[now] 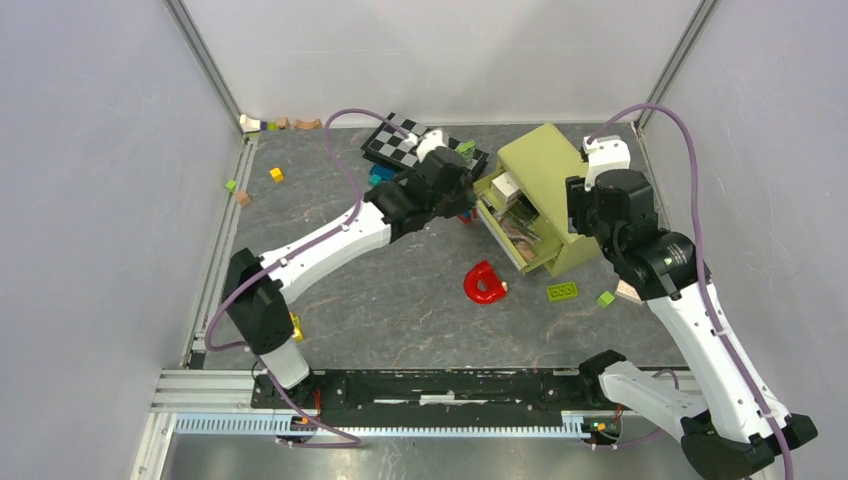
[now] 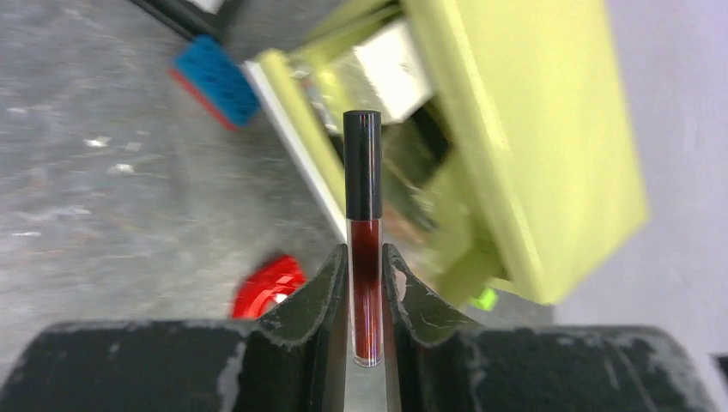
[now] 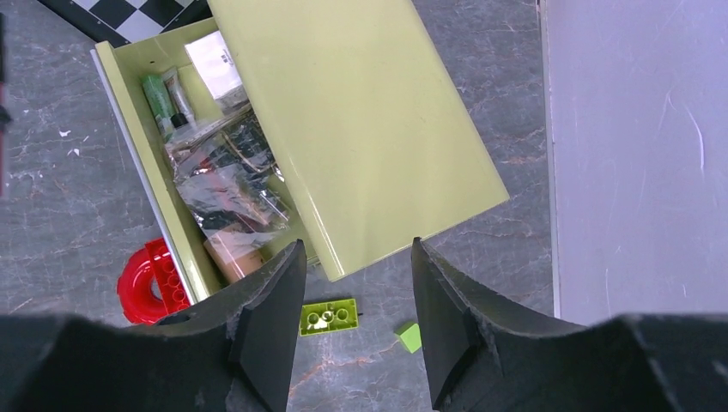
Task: Organize the makeup
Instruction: Place the makeup in the drawer.
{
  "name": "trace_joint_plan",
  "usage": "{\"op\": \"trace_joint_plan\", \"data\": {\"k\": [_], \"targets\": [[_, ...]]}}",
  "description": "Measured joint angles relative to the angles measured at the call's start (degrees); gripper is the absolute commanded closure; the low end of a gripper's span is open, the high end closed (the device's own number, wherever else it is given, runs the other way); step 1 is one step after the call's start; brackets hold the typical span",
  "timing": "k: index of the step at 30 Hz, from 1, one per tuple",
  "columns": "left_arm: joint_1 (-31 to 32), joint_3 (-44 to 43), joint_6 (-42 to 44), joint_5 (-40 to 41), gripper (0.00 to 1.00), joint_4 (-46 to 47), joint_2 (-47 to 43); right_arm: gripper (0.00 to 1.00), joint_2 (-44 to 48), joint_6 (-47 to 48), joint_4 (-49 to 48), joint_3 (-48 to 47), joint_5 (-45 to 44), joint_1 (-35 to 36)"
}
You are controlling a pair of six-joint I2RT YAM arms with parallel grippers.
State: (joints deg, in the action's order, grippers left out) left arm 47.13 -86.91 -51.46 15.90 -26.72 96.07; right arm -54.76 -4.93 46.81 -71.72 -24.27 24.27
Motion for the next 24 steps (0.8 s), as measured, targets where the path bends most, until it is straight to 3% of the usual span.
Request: {"op": "trace_joint_plan", "data": {"k": [5, 12, 24], "targets": [[5.0, -8.1, -5.9, 0.5, 0.98, 0.6, 5.0, 0.44, 1.0, -0.4, 0.0, 0.0, 0.0, 0.0], [6.1, -21.5, -12.8, 0.5, 0.98, -2.3, 18.3, 0.43, 2.1, -1.2, 0.9, 0.0, -0.5, 0.0], [7.0, -28.5, -17.8, 2.1, 0.98, -8.1, 28.1, 0.42, 3.0, -1.3, 2.0, -0.2, -1.6, 0.0]]}}
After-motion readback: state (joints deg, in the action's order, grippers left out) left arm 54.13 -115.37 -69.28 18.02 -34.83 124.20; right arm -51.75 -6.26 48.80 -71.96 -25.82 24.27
